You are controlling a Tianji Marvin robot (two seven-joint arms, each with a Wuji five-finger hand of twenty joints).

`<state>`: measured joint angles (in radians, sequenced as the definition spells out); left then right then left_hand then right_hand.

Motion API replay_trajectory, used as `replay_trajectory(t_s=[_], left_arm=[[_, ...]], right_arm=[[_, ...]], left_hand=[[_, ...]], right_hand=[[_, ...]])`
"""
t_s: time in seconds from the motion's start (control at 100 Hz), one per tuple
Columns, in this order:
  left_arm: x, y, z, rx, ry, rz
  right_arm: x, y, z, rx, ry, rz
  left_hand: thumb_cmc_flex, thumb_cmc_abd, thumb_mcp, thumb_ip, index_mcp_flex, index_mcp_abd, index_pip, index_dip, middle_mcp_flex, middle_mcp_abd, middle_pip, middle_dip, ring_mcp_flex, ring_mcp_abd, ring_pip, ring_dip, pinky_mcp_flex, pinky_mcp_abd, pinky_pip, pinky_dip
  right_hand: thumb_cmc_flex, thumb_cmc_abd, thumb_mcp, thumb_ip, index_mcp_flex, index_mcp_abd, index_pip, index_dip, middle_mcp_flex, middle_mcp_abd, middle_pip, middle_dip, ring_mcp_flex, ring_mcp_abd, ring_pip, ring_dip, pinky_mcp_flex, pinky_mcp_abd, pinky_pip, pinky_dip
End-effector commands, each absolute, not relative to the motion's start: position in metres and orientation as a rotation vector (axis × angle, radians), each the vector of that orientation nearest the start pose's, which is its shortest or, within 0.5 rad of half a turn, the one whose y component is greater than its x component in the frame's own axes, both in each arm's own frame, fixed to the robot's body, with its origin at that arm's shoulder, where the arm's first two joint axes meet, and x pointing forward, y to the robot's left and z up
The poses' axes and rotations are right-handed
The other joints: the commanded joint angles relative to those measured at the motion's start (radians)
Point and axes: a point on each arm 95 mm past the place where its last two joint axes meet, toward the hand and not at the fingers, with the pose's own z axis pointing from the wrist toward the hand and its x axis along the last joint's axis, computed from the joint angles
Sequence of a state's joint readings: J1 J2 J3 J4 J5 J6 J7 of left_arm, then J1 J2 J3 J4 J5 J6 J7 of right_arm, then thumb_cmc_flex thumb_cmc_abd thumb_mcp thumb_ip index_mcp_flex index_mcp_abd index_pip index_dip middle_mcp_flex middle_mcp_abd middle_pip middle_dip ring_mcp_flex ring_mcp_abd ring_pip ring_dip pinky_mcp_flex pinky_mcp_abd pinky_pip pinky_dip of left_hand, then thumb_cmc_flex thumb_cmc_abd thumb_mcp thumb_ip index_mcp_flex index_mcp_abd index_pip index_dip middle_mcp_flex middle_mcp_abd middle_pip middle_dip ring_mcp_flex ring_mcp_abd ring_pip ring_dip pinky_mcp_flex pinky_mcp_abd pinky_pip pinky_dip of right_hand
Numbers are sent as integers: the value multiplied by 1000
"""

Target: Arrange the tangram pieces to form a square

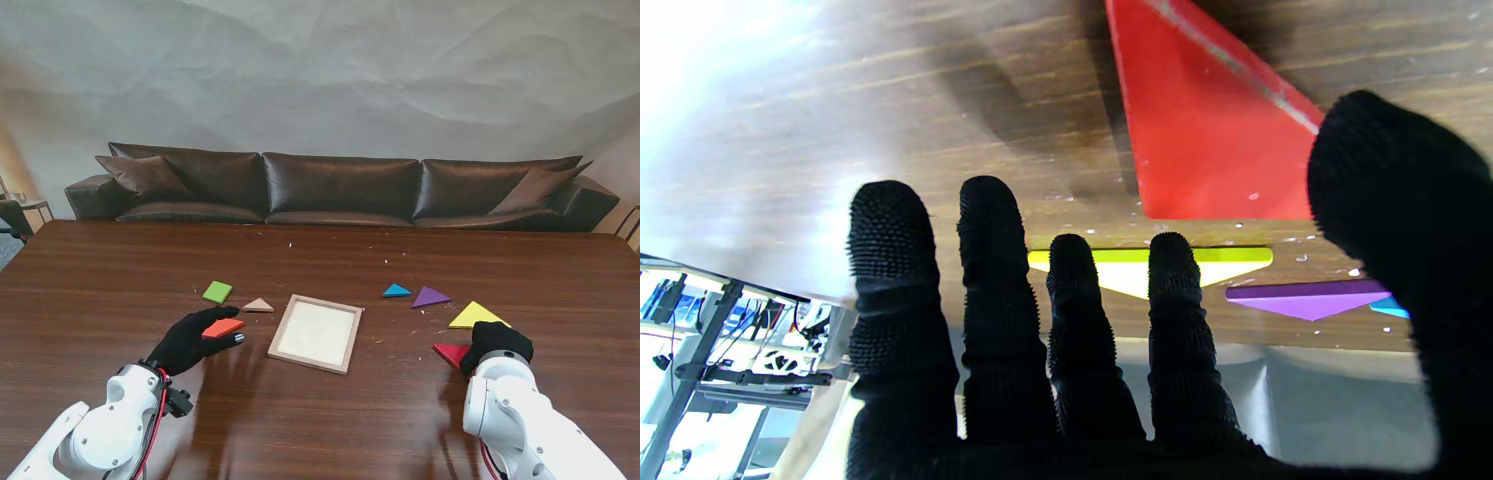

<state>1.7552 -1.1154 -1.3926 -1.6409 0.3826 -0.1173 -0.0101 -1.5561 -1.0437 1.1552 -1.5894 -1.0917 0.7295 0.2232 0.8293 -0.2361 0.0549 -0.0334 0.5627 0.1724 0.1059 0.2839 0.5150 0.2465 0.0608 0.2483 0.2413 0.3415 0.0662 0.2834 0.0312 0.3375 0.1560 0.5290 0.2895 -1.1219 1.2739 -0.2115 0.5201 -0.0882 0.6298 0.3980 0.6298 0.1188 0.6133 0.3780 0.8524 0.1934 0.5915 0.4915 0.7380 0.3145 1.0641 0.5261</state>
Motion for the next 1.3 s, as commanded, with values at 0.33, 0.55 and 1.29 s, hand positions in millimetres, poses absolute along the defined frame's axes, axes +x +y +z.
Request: replay_trajectory(t_s=[0.33, 0.55, 1.29], left_arm=[[356, 42, -352, -1871, 1115, -1825], [356, 42, -353, -1874, 1115, -1823], [354, 40, -357, -1900, 1133, -1801]], right_arm=[[392, -64, -378, 1595, 1236, 653], [393, -63, -382, 1579, 1234, 649], [394, -65, -398, 1600, 1352, 599]], left_hand=[[13, 33, -21, 21, 11, -11, 0, -2, 6, -12, -7, -6, -1, -13, -11, -5, -14, -25, -10, -3], [13, 34, -22, 21, 10, -9, -1, -3, 7, -9, -7, -6, 0, -13, -11, -5, -14, -24, -10, -3], [15, 37, -22, 21, 17, -4, 1, -3, 19, 1, -5, -5, 16, -8, -4, -1, -7, -21, -7, -2]], right_hand=[[32, -131, 67, -30, 25, -17, 74, 21, 71, 33, 4, -35, 97, 14, -18, -6, -242, 53, 28, -26], [87, -217, 95, -30, 102, -29, 174, 98, 130, 16, 43, -20, 154, -1, -2, 4, -196, 57, 56, -33], [172, -279, 125, -25, 337, -78, 512, 390, 172, 17, 35, 3, 210, -27, -31, 0, -191, 49, 85, -49]])
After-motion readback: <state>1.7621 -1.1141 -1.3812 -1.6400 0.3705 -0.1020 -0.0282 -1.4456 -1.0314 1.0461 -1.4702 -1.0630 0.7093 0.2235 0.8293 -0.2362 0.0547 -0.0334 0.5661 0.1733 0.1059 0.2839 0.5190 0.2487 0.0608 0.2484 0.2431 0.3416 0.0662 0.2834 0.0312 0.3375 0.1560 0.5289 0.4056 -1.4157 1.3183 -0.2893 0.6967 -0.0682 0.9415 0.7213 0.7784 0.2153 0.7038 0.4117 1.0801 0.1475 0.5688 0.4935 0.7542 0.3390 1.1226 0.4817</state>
